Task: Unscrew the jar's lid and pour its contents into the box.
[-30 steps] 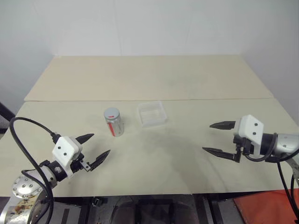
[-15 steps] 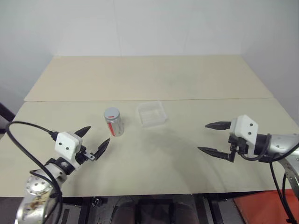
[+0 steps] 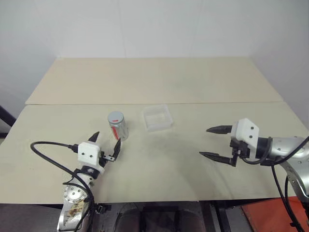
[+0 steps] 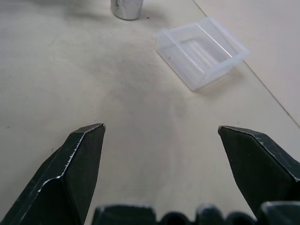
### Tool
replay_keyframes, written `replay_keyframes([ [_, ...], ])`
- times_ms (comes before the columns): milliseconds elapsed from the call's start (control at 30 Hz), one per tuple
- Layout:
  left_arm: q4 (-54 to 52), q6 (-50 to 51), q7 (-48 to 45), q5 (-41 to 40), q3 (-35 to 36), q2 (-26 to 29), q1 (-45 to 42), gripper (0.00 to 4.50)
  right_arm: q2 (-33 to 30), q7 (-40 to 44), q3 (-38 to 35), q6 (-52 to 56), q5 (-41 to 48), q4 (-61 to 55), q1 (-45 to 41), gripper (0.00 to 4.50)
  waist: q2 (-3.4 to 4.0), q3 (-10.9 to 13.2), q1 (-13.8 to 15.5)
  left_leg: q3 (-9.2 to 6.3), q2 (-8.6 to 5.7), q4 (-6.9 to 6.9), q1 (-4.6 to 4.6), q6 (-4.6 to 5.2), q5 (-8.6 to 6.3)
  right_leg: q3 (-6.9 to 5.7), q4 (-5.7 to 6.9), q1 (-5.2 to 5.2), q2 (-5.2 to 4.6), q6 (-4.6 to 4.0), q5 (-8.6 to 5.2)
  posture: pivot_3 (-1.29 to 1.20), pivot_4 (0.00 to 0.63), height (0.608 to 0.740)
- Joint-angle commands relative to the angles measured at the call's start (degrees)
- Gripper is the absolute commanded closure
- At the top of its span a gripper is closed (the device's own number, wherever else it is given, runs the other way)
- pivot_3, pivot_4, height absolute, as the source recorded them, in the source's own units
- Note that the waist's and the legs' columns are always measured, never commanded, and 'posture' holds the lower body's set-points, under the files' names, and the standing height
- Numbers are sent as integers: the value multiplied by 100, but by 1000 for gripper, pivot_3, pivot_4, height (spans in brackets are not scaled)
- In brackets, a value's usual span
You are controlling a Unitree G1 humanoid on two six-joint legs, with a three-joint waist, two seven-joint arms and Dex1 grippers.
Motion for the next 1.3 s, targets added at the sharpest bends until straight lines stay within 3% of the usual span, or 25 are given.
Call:
replay_keyframes([
  [33, 59, -311, 37, 22, -28, 12, -104, 50, -28, -27, -74, -137, -15, -171, -100, 0, 0, 0, -3, 0, 0, 0, 0, 0, 0, 0, 1, 0, 0, 0, 0, 0, 150, 740],
  [1000, 1688, -921, 621, 177, -258, -300, -1334, 50, 92, -379, 34, 117, 17, -566, -41, 0, -1, 0, 3, -1, 0, 0, -2, 0, 0, -4, 0, 0, -1, 1, 1, 0, 150, 740],
  [1100, 1737, -1034, 471, 153, -305, -221, -1325, 577, 128, -407, 35, 105, 55, -584, -12, 0, -1, 0, -1, -1, 0, 0, -2, -1, 1, -4, 0, 0, -1, 1, 1, 0, 150, 740],
  [1300, 1890, -1044, 401, 53, -315, -260, -1437, 2521, 163, -434, 33, 59, 66, -567, -16, 0, -1, 0, 0, -2, 0, 0, -1, -1, 1, -4, 0, 1, -1, 1, 1, 0, 150, 740],
])
